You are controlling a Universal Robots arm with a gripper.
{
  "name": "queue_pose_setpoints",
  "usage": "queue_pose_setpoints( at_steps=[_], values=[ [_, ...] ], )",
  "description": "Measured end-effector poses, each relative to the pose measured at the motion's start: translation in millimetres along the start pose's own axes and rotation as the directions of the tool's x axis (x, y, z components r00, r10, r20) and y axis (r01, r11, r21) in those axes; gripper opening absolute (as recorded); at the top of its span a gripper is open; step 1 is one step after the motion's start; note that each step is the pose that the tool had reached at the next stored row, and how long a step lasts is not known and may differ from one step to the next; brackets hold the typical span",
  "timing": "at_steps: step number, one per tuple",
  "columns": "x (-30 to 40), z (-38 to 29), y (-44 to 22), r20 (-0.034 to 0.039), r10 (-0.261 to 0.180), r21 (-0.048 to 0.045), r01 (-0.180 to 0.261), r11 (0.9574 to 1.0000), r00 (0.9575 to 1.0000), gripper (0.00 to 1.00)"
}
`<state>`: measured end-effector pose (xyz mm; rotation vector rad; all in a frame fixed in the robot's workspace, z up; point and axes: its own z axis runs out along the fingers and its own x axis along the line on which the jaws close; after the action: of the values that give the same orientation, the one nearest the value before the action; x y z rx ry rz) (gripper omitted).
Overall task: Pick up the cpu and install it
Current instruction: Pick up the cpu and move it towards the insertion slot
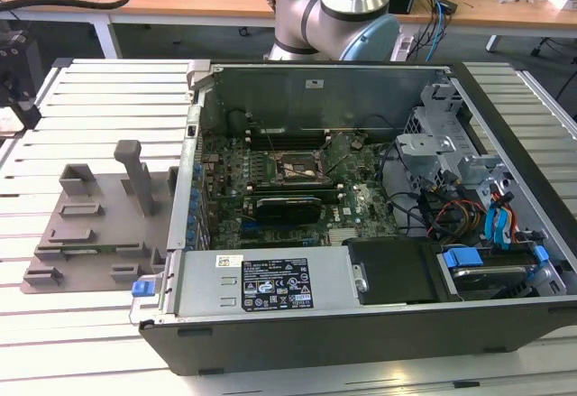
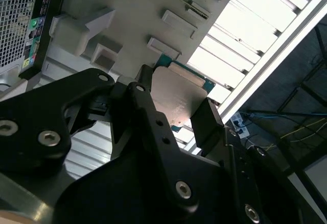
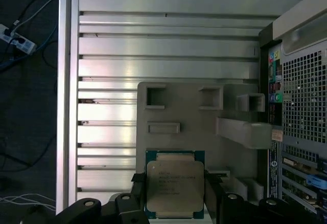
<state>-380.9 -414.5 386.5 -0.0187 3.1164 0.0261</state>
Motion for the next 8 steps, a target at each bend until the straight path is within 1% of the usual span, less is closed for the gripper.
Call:
queue_pose_setpoints(
  at_steps=[1,3,4,6,8],
  values=[
    [-0.1,-3.6,0.2,0.0000,0.000,0.0000,0.000,1.0000,1.0000,0.55],
    [-0.1,-6.7,0.2,0.0000,0.000,0.0000,0.000,1.0000,1.0000,0.55],
    [-0.3,-11.0,0.4,0.0000,0.000,0.0000,0.000,1.0000,1.0000,0.55],
    [-0.4,-17.0,0.5,0.0001,0.000,-0.0001,0.000,1.0000,1.0000,0.55],
    [-0.5,-19.6,0.6,0.0000,0.000,0.0000,0.000,1.0000,1.0000,0.55]
  ],
)
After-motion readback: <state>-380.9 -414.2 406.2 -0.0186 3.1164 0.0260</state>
